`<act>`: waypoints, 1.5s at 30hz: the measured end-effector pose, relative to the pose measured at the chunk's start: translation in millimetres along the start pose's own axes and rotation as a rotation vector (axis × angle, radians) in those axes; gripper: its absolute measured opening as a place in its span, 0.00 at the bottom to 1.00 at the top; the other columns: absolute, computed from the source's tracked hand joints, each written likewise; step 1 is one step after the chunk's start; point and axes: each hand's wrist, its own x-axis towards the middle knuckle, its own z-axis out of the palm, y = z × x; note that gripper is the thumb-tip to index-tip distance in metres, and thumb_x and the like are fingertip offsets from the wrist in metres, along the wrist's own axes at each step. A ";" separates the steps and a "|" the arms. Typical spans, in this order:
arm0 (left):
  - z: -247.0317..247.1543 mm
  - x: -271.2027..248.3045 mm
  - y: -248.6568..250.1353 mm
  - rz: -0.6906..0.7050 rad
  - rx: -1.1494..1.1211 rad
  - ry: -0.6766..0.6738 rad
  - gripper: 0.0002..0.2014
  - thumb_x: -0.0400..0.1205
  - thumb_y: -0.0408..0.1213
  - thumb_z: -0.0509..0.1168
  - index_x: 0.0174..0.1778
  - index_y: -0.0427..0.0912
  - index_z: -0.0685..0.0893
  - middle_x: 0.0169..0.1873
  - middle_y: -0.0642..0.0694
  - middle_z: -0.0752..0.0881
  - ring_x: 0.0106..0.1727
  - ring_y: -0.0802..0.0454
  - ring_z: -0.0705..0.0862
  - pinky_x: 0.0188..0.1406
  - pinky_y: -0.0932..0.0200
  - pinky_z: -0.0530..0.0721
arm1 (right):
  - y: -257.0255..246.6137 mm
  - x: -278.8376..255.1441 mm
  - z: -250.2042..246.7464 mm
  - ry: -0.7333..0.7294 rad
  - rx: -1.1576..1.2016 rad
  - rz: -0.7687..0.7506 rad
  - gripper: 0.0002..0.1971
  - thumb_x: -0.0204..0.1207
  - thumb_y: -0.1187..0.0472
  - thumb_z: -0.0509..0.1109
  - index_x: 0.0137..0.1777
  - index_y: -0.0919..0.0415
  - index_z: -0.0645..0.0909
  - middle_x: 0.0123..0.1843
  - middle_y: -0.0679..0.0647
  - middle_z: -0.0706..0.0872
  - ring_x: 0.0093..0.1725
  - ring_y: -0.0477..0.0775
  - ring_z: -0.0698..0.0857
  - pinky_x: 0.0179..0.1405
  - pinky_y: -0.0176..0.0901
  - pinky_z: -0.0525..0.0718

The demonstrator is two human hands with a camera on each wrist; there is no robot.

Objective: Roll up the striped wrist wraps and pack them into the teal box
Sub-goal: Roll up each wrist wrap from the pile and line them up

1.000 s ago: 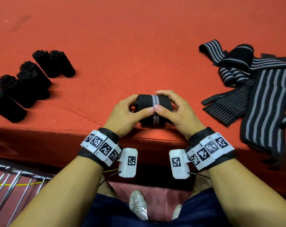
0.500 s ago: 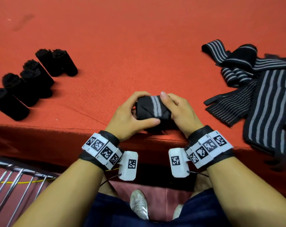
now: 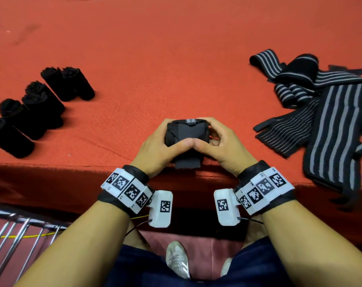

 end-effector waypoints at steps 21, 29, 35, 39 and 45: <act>-0.1 -5.5 -1.1 0.037 0.071 -0.039 0.27 0.71 0.70 0.70 0.62 0.63 0.79 0.53 0.58 0.89 0.57 0.53 0.89 0.60 0.35 0.85 | -5.8 -1.9 2.8 0.038 -0.104 -0.028 0.18 0.78 0.46 0.73 0.66 0.49 0.81 0.54 0.39 0.88 0.55 0.38 0.86 0.58 0.33 0.80; 0.0 -5.3 -0.1 0.047 0.068 -0.042 0.26 0.73 0.68 0.68 0.65 0.62 0.79 0.55 0.57 0.88 0.58 0.53 0.87 0.61 0.36 0.84 | -5.8 -1.2 2.2 0.042 -0.139 -0.051 0.19 0.83 0.51 0.71 0.73 0.51 0.78 0.61 0.42 0.87 0.61 0.40 0.85 0.65 0.37 0.80; -2.4 -3.7 0.5 0.069 0.011 -0.021 0.25 0.74 0.62 0.72 0.65 0.59 0.79 0.55 0.55 0.88 0.59 0.51 0.88 0.63 0.35 0.83 | -12.0 0.9 5.9 0.014 -0.092 0.001 0.23 0.79 0.31 0.62 0.69 0.40 0.77 0.50 0.37 0.87 0.43 0.33 0.86 0.41 0.29 0.82; -3.8 -3.0 -0.4 0.072 -0.006 -0.040 0.24 0.74 0.59 0.73 0.64 0.56 0.80 0.55 0.54 0.89 0.59 0.51 0.88 0.62 0.35 0.83 | -5.6 7.6 10.8 0.109 -0.110 -0.019 0.17 0.80 0.35 0.65 0.61 0.41 0.83 0.53 0.44 0.90 0.54 0.47 0.88 0.56 0.51 0.86; -4.5 -3.0 -6.8 0.073 -0.118 0.063 0.26 0.73 0.52 0.77 0.65 0.55 0.78 0.57 0.53 0.89 0.60 0.52 0.88 0.64 0.39 0.84 | -5.6 13.5 25.1 0.267 -0.001 0.067 0.29 0.67 0.27 0.74 0.61 0.45 0.79 0.52 0.49 0.91 0.45 0.50 0.88 0.41 0.45 0.82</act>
